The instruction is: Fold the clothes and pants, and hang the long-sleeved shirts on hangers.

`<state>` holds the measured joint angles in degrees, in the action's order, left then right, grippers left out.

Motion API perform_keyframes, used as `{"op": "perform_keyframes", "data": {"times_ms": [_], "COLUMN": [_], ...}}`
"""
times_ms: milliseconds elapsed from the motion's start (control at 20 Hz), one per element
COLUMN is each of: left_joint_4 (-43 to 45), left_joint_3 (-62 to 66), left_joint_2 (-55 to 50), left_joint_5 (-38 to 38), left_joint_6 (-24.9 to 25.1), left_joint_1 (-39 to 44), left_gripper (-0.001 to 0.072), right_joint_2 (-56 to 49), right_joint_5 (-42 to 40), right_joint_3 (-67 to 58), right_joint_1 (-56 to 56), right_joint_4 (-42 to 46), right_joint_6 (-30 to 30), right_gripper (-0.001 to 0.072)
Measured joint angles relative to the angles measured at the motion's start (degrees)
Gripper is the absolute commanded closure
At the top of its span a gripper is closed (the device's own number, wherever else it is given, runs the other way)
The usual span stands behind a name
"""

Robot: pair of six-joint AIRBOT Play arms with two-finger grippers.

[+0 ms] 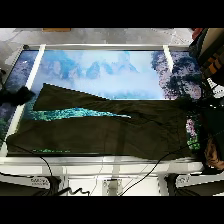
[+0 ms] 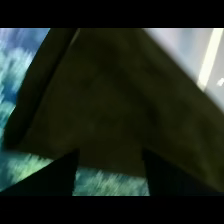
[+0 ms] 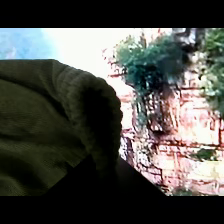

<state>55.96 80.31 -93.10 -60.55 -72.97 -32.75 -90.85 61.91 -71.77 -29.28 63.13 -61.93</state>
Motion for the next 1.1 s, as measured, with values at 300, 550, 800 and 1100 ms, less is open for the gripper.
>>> {"op": "perform_keyframes", "data": {"times_ms": [300,550,800,1100], "left_joint_4": [5.25,1.68,1.31,-0.61], "left_joint_3": [-5.20,-6.03,-6.36,-6.27], "left_joint_2": [-3.02,-6.08,-7.02,-1.09], "left_joint_5": [-4.72,3.28,16.06,18.88], "left_joint_6": [-5.14,-6.16,-6.32,-3.37], "left_joint_1": [-2.38,-0.46,1.92,3.39], "left_gripper": [0.0001,0.0151,0.0698,0.0698], "right_joint_2": [0.00,0.00,0.00,0.00], "right_joint_5": [-0.07,0.28,0.37,0.42], "right_joint_3": [0.00,0.00,0.00,0.00], "right_joint_1": [0.00,0.00,0.00,0.00], "right_joint_4": [0.00,-0.02,-0.11,-0.17], "right_joint_6": [0.04,0.04,0.02,-0.15], "right_gripper": [0.0676,0.0676,0.0676,0.0676]}}
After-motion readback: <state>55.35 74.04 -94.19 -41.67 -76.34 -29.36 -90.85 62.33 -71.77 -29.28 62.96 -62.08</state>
